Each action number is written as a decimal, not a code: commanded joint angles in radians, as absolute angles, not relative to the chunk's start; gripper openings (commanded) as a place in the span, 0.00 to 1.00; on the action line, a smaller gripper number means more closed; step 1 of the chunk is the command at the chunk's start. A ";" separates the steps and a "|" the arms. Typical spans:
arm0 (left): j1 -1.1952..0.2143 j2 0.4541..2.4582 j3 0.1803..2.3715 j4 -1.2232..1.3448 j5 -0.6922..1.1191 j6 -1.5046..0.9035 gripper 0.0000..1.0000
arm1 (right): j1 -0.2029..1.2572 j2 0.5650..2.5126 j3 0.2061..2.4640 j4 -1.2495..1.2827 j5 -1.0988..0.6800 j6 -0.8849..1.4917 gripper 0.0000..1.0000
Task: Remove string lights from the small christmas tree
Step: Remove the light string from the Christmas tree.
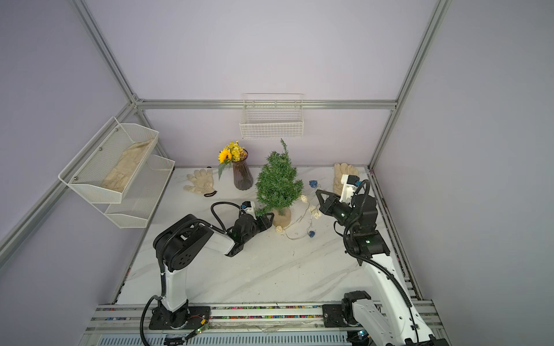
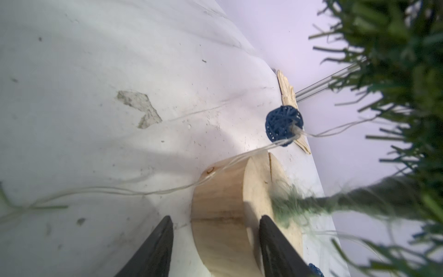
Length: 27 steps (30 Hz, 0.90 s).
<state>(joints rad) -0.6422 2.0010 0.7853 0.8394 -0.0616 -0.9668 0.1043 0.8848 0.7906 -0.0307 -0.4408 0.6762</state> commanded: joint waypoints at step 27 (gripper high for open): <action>-0.663 1.992 0.887 0.669 0.024 -0.980 0.57 | 0.100 0.898 0.701 0.037 -0.470 0.693 0.00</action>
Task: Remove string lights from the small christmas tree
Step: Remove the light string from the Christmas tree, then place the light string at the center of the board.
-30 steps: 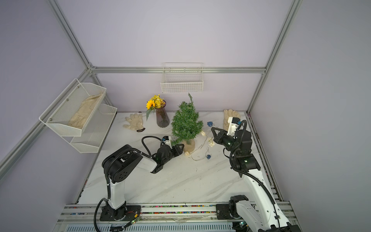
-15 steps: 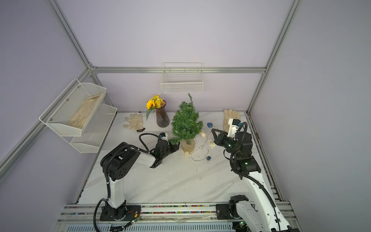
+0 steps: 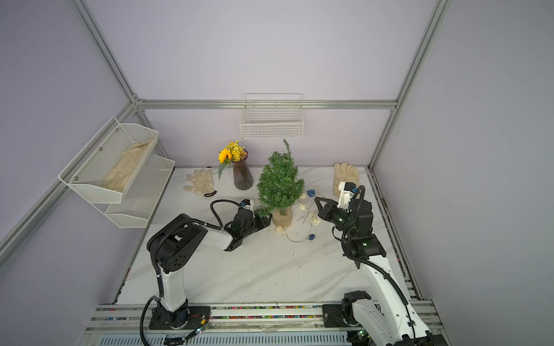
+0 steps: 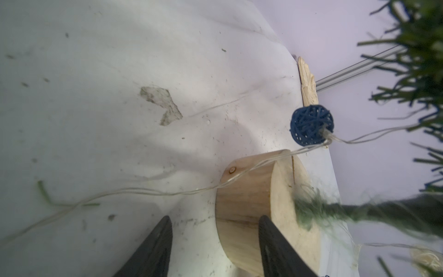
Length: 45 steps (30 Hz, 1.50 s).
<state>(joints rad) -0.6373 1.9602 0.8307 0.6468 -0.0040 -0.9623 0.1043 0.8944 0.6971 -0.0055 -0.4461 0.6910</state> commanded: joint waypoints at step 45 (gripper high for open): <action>-0.589 1.790 0.793 0.451 0.024 -0.870 0.55 | 0.100 1.162 0.613 0.022 -0.384 0.703 0.58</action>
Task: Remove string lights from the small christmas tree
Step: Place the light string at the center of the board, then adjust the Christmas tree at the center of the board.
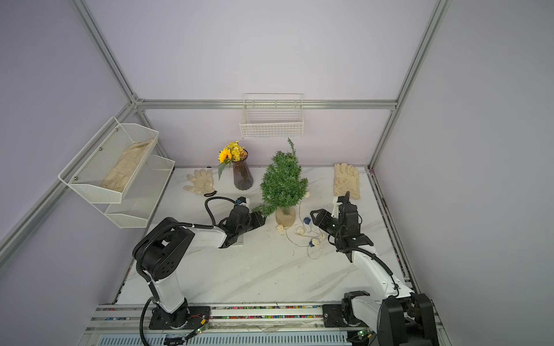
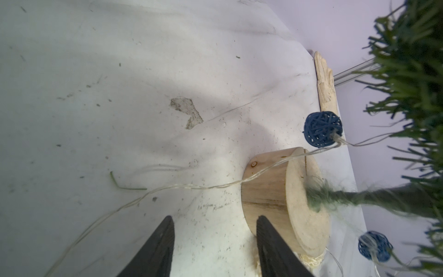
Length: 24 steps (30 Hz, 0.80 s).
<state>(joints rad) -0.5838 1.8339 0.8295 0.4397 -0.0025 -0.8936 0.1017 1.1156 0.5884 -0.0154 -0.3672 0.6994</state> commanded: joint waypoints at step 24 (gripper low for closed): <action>-0.612 1.933 0.897 0.549 0.142 -0.928 0.56 | 0.221 1.871 0.677 0.696 -0.574 0.982 0.50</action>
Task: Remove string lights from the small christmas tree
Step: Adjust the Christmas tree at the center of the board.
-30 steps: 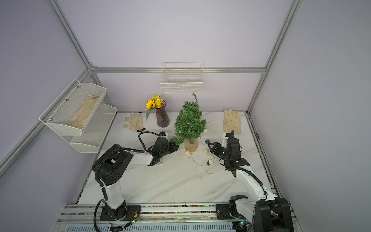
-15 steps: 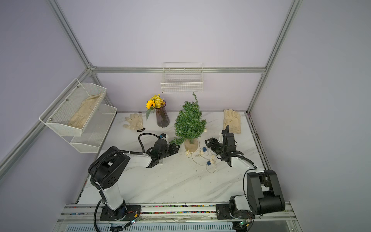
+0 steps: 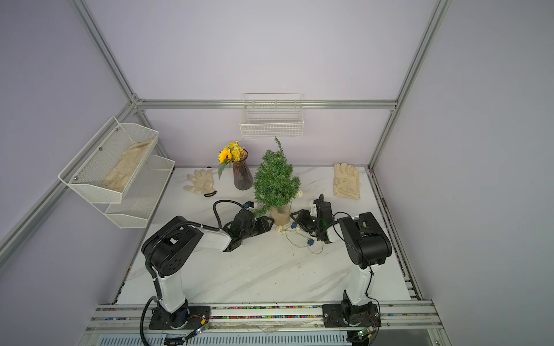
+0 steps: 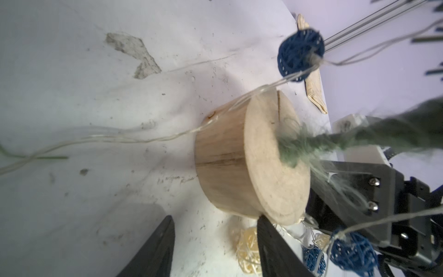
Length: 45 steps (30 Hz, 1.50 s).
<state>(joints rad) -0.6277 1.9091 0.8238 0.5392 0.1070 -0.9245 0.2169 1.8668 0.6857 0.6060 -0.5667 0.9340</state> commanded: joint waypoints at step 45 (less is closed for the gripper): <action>-0.389 1.995 0.962 0.558 0.414 -0.928 0.53 | 0.435 2.077 0.859 0.839 -0.555 1.072 0.16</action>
